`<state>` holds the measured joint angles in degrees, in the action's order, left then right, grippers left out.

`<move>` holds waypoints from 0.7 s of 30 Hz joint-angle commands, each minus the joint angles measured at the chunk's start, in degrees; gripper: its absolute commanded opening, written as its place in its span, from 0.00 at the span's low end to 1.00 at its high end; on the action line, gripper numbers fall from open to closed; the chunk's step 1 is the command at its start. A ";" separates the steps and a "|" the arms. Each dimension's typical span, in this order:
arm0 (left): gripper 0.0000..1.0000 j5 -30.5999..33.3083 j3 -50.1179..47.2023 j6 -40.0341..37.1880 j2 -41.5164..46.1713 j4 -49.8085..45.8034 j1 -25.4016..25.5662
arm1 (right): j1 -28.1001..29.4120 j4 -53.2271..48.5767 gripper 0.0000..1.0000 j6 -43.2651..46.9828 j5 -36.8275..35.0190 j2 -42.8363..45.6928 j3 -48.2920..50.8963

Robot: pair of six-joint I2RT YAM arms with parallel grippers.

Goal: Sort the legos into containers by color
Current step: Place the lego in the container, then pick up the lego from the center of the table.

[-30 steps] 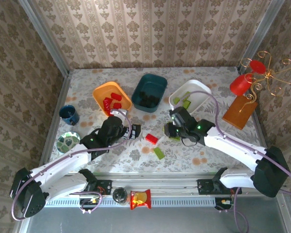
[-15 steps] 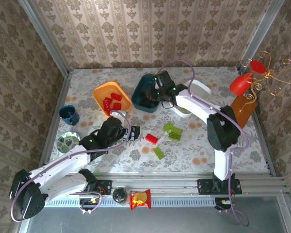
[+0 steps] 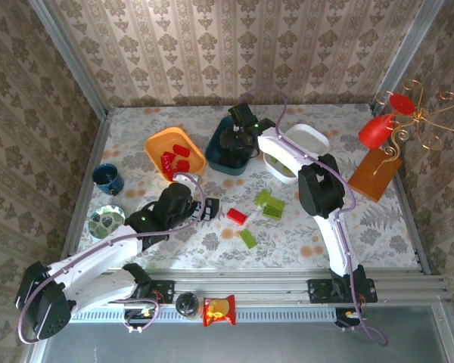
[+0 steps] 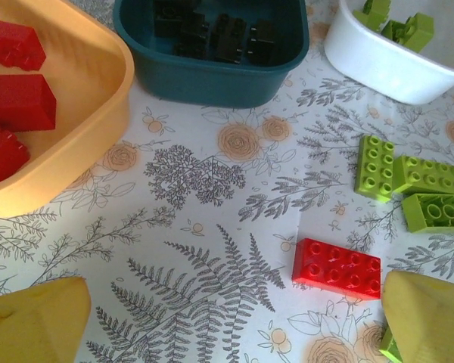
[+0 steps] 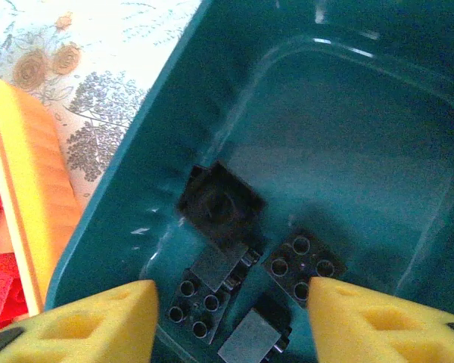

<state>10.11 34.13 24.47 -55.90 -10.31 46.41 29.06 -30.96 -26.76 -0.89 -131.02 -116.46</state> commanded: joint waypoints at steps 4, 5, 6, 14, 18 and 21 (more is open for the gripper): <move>1.00 -1.36 0.39 -0.59 -1.27 -0.78 -0.43 | -0.16 -1.09 0.66 0.75 0.61 4.15 -0.47; 1.00 -1.89 0.70 -0.97 -1.48 -0.85 -0.36 | -0.08 -0.19 0.66 0.75 0.75 5.78 1.16; 1.00 -2.63 1.07 -1.70 -1.87 -1.06 -0.42 | 0.03 0.77 0.67 0.82 0.88 7.65 3.29; 1.00 -6.90 7.53 -5.84 -11.58 -6.44 0.20 | 0.38 8.54 0.69 -0.15 2.44 22.90 23.63; 1.00 -10.48 10.12 -6.66 -17.26 -6.20 0.92 | 0.38 10.52 0.69 -0.48 2.33 30.07 33.85; 1.00 -12.41 13.23 -8.23 -22.65 -7.53 1.95 | 0.30 10.91 0.69 -0.48 1.11 35.07 40.40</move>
<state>1.23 44.07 19.09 -75.40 -15.25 47.37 29.12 -21.23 -26.98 0.86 -99.50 -80.03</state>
